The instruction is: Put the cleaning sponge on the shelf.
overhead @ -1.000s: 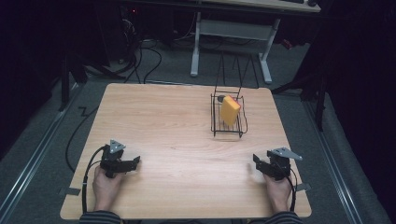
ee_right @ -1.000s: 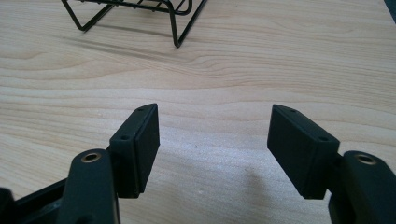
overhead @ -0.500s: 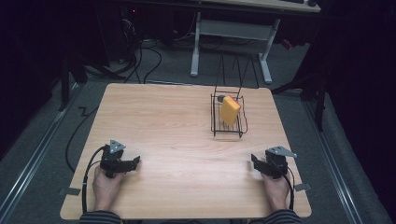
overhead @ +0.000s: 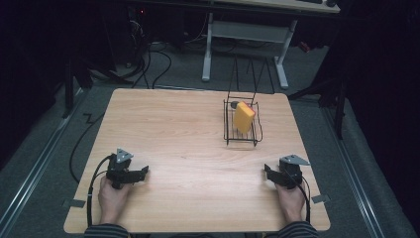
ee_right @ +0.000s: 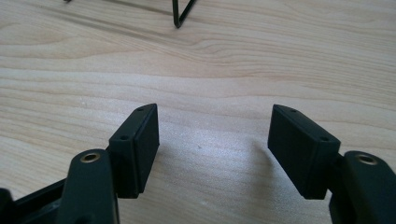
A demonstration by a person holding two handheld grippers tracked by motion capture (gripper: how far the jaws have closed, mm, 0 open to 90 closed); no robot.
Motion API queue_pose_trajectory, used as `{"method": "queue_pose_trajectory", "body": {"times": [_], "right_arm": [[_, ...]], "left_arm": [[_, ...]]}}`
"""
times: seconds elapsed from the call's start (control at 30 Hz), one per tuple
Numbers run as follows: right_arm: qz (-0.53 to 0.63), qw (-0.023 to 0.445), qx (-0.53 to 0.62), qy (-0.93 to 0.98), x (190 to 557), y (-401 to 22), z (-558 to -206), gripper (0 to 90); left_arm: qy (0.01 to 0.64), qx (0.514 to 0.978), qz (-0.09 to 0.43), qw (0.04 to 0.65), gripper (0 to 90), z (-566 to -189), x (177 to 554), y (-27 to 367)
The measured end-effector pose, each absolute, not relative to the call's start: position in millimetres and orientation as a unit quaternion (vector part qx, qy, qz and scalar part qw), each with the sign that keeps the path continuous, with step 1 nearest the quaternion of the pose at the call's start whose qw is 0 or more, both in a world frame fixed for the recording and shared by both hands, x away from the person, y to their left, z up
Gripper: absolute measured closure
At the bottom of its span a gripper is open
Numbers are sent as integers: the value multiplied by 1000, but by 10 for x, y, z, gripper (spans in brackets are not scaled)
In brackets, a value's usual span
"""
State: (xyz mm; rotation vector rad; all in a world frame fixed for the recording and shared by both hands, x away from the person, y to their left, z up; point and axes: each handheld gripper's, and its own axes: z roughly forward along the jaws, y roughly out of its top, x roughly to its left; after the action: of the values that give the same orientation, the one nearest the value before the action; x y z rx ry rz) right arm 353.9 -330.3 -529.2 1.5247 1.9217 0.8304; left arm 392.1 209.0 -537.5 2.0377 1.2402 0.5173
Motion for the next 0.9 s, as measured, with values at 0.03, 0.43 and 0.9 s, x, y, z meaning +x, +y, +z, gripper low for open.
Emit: {"method": "queue_pose_trajectory", "body": {"times": [0.03,0.43,0.9], "right_arm": [[309,272,566,714,3541,-3302,-5292,343],[301,257,576,715,3573,-3307,-5305,328],[300,258,574,717,3569,-3303,-5305,329]], "left_arm": [[477,784,199,343,158,-5376,3921,2090],[478,784,199,344,158,-5376,3919,2090],[478,784,199,343,158,-5375,3918,2093]]}}
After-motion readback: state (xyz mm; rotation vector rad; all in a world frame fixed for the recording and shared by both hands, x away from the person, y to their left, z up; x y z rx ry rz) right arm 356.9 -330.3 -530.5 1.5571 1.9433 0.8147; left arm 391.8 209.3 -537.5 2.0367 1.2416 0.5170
